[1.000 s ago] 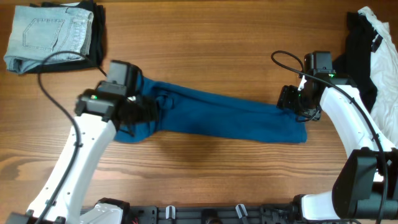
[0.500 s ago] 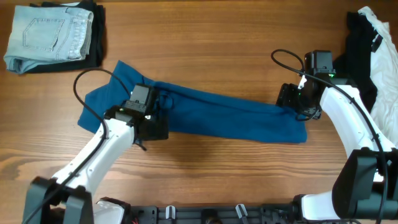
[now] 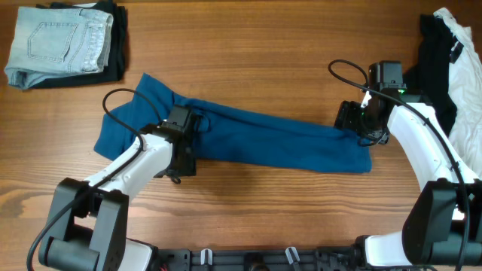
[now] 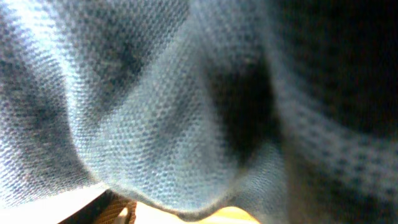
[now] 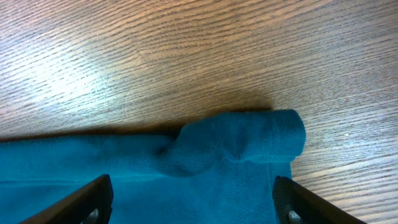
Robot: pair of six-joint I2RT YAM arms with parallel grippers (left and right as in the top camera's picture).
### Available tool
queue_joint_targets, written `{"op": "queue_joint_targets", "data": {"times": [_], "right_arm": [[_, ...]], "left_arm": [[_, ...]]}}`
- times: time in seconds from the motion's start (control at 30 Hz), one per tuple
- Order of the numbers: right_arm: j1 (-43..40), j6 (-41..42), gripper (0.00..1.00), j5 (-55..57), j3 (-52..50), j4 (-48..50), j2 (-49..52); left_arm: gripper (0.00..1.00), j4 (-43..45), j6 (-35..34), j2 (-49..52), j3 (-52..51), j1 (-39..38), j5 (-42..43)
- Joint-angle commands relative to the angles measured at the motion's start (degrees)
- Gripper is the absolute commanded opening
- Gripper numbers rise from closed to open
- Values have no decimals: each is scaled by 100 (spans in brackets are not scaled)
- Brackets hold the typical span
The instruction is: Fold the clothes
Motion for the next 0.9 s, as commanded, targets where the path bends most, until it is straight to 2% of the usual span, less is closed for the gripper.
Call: {"op": "queue_joint_targets", "data": {"times": [0.0, 0.2, 0.27, 0.33, 0.57, 0.67, 0.87], "right_arm": [[-20, -26, 83, -42, 105, 26, 74], [-20, -26, 83, -42, 105, 87, 74], [-20, -26, 83, -42, 105, 96, 74], [-20, -28, 83, -42, 105, 98, 74], [-20, -28, 83, -42, 105, 142, 74], [-20, -26, 82, -42, 105, 181, 74], [-20, -28, 82, -42, 105, 201, 74]], "left_arm": [[56, -37, -573, 216, -118, 17, -879], [26, -39, -638, 214, -81, 17, -1093], [11, -39, -691, 205, -31, 17, -1180], [4, -42, -702, 195, 48, 17, -1193], [4, -599, -866, 22, 876, 17, -1176], [4, -802, -564, -50, 1399, 22, -1419], [4, -378, 155, -48, 1576, 50, -1969]]}}
